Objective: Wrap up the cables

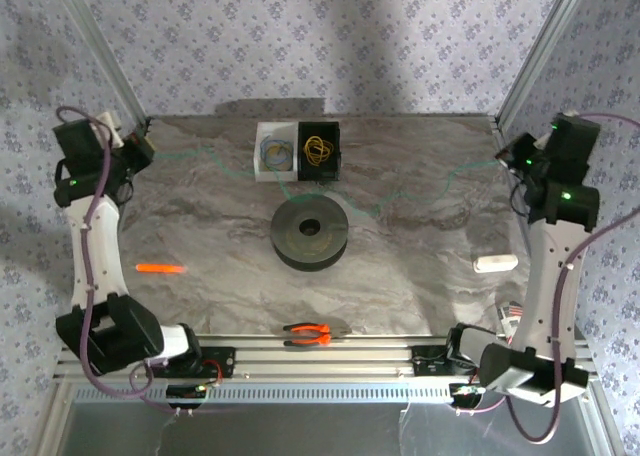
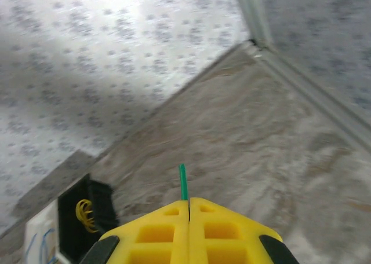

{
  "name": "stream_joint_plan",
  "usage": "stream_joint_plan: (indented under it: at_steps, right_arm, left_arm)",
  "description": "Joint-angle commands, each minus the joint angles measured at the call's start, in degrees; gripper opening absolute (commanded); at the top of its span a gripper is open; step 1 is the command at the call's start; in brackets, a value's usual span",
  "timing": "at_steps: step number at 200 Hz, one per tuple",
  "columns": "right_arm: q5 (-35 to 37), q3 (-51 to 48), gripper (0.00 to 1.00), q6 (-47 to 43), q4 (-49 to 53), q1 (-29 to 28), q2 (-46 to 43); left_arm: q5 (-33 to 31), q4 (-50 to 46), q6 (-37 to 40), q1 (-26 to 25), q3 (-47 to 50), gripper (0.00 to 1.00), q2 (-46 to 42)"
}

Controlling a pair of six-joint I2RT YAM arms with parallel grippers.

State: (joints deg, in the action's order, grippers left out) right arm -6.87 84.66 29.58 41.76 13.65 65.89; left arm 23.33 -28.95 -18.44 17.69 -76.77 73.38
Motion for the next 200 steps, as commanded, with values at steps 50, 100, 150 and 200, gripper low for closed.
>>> stream_joint_plan:
  at_steps: [50,100,150,200]
  right_arm:
    - [10.8,1.5,0.00,5.9,-11.3,-20.1,14.2]
    - [15.8,8.9,0.00,5.5,-7.8,-20.9,21.9]
    - [14.9,12.9,0.53,4.1,-4.1,-19.0,26.9]
    - [8.9,17.3,0.86,1.6,-3.4,-17.2,30.7]
  left_arm:
    - [-13.1,-0.7,-2.7,-7.5,7.0,0.00,-13.8]
    - [-15.8,1.4,-4.8,-8.4,8.1,0.00,-14.5]
    - [-19.3,7.2,-8.6,-9.7,8.7,0.00,-12.5]
    - [-24.8,10.6,-10.3,-12.1,6.6,0.00,-8.8]
